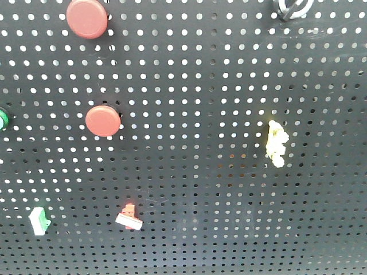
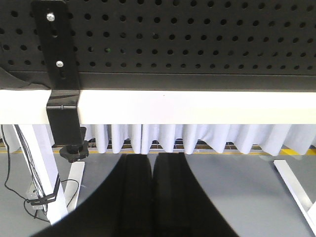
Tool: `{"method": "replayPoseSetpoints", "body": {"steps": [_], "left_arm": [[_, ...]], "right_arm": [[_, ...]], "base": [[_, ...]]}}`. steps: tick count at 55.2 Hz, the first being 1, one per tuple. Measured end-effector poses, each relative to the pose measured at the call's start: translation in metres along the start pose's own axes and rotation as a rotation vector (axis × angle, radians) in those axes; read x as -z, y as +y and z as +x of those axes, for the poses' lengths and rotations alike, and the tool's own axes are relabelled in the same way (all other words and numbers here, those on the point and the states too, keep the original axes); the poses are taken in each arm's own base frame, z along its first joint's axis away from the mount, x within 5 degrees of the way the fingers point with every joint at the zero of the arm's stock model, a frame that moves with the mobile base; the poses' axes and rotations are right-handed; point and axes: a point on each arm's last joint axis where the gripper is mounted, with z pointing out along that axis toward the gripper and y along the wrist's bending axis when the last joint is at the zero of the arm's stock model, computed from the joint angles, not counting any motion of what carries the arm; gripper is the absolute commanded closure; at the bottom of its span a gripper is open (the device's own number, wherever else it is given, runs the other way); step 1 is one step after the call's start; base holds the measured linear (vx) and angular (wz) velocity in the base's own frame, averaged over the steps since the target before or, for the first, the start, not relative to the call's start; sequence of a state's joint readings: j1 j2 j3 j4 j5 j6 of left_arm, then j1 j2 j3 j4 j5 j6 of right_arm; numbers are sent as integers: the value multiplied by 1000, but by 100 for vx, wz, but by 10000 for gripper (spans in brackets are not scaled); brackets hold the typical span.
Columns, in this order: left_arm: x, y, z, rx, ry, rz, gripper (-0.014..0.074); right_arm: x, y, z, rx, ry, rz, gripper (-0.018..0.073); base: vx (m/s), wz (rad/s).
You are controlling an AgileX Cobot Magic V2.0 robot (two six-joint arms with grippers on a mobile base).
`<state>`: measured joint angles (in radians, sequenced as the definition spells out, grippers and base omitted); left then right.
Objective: Rotate knob clockwise with right arm
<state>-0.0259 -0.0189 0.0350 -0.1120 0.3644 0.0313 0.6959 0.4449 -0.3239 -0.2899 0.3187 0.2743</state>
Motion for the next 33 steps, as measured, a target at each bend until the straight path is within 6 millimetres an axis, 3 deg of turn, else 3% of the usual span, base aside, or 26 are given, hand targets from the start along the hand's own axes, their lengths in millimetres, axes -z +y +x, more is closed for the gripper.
{"method": "replayPoseSetpoints", "body": {"steps": [7, 13, 24, 33], "left_arm": [[0, 0, 0, 0, 0, 0, 603], [0, 0, 0, 0, 0, 0, 603], [0, 0, 0, 0, 0, 0, 603], [0, 0, 0, 0, 0, 0, 603]], "right_arm": [[-1, 7, 41, -81, -127, -76, 568], [1, 1, 74, -176, -189, 0, 568], [20, -15, 76, -55, -331, 300, 568], [21, -18, 77, -25, -320, 369, 568]], "base": [[0, 0], [0, 0], [0, 0], [0, 0]]}}
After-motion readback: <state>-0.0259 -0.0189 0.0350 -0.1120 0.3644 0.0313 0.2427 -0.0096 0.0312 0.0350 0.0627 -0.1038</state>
